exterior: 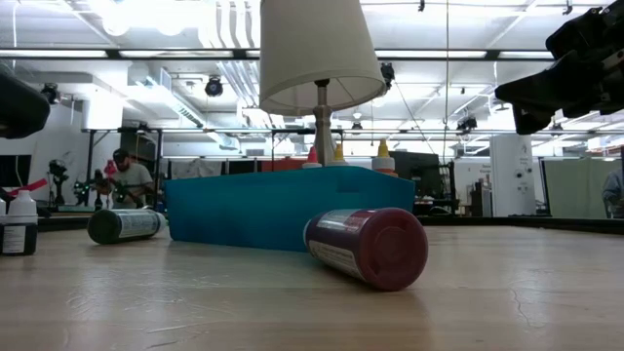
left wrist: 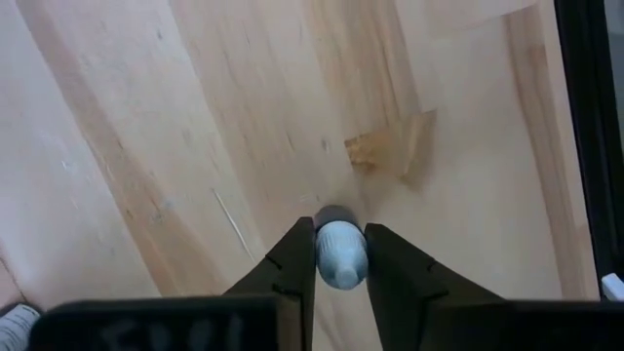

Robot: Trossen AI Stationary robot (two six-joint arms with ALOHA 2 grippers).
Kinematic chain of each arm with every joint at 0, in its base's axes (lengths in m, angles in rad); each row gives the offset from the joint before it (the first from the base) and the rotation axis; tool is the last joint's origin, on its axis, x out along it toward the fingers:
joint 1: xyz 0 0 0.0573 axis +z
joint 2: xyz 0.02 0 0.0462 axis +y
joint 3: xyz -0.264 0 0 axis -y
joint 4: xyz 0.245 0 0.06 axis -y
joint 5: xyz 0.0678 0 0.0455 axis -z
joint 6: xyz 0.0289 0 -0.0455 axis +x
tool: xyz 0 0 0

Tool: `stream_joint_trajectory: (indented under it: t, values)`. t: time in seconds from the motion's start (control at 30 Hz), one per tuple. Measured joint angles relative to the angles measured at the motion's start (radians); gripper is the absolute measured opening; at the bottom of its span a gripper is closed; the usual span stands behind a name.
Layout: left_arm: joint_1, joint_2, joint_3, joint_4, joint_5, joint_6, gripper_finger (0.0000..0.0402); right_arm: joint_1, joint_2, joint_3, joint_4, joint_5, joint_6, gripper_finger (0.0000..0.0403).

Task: Pick & Place food coloring
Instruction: Put the small purple food coloring bottle into the blue container

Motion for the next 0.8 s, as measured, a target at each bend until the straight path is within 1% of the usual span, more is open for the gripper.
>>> stream_joint_trajectory:
  t: [0.2, 0.43, 0.63, 0.8]
  values:
    - [0.026, -0.026, 0.021, -0.018, -0.005, 0.033, 0.0048, 0.0, 0.0, 0.0, 0.0, 0.0, 0.0, 0.0008]
    - [0.107, -0.079, 0.041, -0.067, -0.031, 0.093, 0.0047, 0.0, 0.0, 0.0, 0.0, 0.0, 0.0, 0.0008]
    - [0.23, -0.128, 0.041, -0.089, -0.032, 0.168, 0.0047, 0.0, 0.0, 0.0, 0.0, 0.0, 0.0, 0.0008]
    - [0.349, -0.178, 0.041, -0.09, -0.047, 0.264, 0.0047, 0.0, 0.0, 0.0, 0.0, 0.0, 0.0, 0.0008]
